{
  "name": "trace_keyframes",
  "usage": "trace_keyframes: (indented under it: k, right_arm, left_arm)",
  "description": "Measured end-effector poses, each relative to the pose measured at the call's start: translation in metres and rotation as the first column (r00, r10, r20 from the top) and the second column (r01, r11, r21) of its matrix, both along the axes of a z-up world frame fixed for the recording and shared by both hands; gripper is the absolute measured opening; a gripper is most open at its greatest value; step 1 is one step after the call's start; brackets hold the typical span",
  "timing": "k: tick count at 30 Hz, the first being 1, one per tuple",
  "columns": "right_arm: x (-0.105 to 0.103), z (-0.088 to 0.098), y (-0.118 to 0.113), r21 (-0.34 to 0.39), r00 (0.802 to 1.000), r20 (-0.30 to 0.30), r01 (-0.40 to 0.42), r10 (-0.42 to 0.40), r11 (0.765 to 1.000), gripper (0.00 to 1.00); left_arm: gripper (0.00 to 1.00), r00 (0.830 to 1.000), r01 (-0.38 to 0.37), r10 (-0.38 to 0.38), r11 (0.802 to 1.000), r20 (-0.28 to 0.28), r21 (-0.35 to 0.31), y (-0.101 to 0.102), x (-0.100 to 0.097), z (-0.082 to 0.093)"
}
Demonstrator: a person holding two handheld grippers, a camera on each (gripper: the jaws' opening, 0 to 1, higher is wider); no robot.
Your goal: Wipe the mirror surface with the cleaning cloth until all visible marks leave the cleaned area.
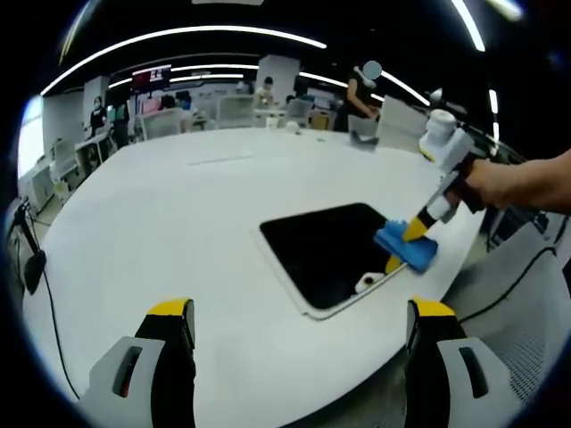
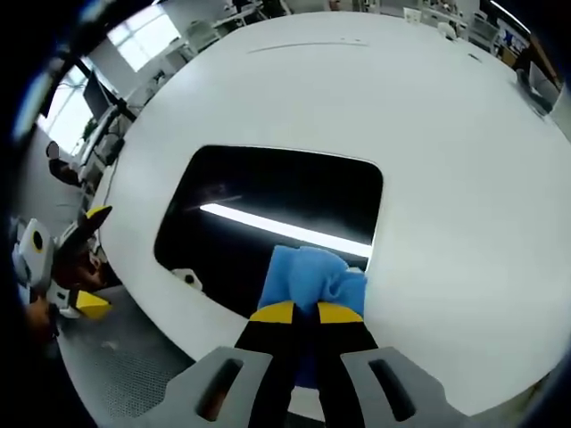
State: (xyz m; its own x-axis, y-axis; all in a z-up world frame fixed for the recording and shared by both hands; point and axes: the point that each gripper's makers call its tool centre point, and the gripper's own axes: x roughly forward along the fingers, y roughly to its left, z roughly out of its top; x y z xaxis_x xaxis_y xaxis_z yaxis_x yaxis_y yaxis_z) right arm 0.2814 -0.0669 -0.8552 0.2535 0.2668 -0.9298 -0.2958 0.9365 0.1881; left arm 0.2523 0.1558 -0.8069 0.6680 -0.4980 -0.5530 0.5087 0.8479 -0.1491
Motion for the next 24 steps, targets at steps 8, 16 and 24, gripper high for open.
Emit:
trace_keyframes:
  k: [8, 16, 24]
  right_arm:
    - [0.000, 0.000, 0.014, 0.011, 1.000, 0.000, -0.013, 0.013, 1.000, 0.01]
    - [0.000, 0.000, 0.029, 0.018, 1.000, 0.000, -0.024, 0.024, 1.000, 0.01]
    - [0.001, 0.000, 0.050, 0.028, 0.999, -0.001, -0.046, 0.046, 0.999, 0.01]
  left_arm:
    - [0.99, 1.000, 0.006, -0.006, 1.000, -0.004, 0.006, -0.001, -0.001, -0.001]
    - [0.99, 1.000, 0.021, -0.021, 1.000, -0.005, 0.013, -0.002, -0.002, -0.001]
    - [0.99, 0.999, 0.030, -0.029, 0.999, -0.022, 0.031, -0.002, -0.004, -0.005]
